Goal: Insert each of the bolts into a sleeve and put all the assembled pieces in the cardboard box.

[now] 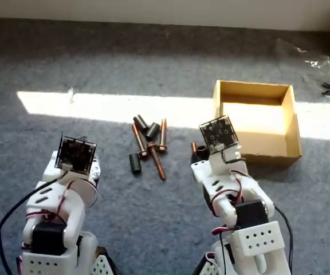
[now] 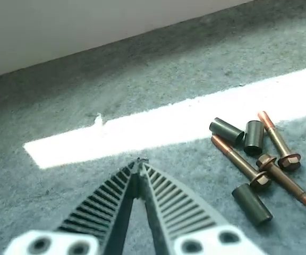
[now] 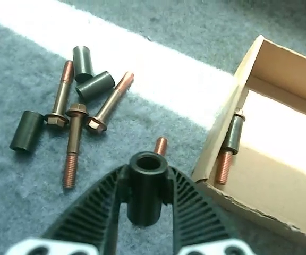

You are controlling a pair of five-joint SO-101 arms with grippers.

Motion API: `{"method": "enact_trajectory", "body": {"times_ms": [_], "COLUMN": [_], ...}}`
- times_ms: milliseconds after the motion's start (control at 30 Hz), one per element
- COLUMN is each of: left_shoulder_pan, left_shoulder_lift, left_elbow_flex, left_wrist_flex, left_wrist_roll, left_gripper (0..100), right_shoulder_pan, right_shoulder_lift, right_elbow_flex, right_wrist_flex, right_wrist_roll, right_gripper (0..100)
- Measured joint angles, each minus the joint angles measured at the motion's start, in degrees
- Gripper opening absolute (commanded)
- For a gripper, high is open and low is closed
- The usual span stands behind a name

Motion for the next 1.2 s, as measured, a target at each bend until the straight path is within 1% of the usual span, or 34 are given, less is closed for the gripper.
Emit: {"method": "enact_trajectory", "body": {"times_ms": [100, 267, 433, 500, 567, 700, 900, 967, 1100, 1200], "left_shoulder_pan": [3.5, 9.3, 13.6, 14.9, 15.8, 17.2, 20.2, 21.7, 23.4, 23.5], "left_shoulder_lift": [11.4, 32.2, 51.9, 58.9, 65.3, 76.5, 88.8, 91.3, 94.3, 96.0], "left_elbow_flex": [-6.8, -19.1, -29.8, -33.5, -36.7, -41.4, -48.6, -50.5, -53.5, -55.3], "left_wrist_flex": [0.0, 0.2, 0.2, 0.2, 0.2, 0.2, 0.2, 0.2, 2.5, 4.3], "left_wrist_roll": [0.0, 0.0, 0.1, 0.1, 0.1, 3.9, 5.3, 10.1, 24.5, 30.8], "left_gripper": [1, 1, 1, 1, 1, 1, 1, 1, 1, 1], "right_shoulder_pan": [0.7, 5.5, 6.5, 6.7, 6.5, 6.8, 6.7, 6.7, 6.7, 6.7], "right_shoulder_lift": [0.0, -0.2, -0.2, -0.7, -1.7, -5.3, -13.6, -16.2, -18.3, -18.3], "right_elbow_flex": [0.0, 0.0, 1.2, 3.3, 5.5, 9.8, 15.6, 16.6, 17.0, 17.0], "right_wrist_flex": [0.0, -0.1, -0.2, -1.8, -3.5, -4.4, -4.5, -4.5, -4.5, -4.5], "right_wrist_roll": [0.0, -2.3, -2.8, -2.8, -2.8, -1.4, -1.0, -1.0, -1.0, -1.0], "right_gripper": [0.5, 0.5, 0.5, 0.5, 0.5, 0.5, 0.5, 0.5, 0.5, 0.5]}}
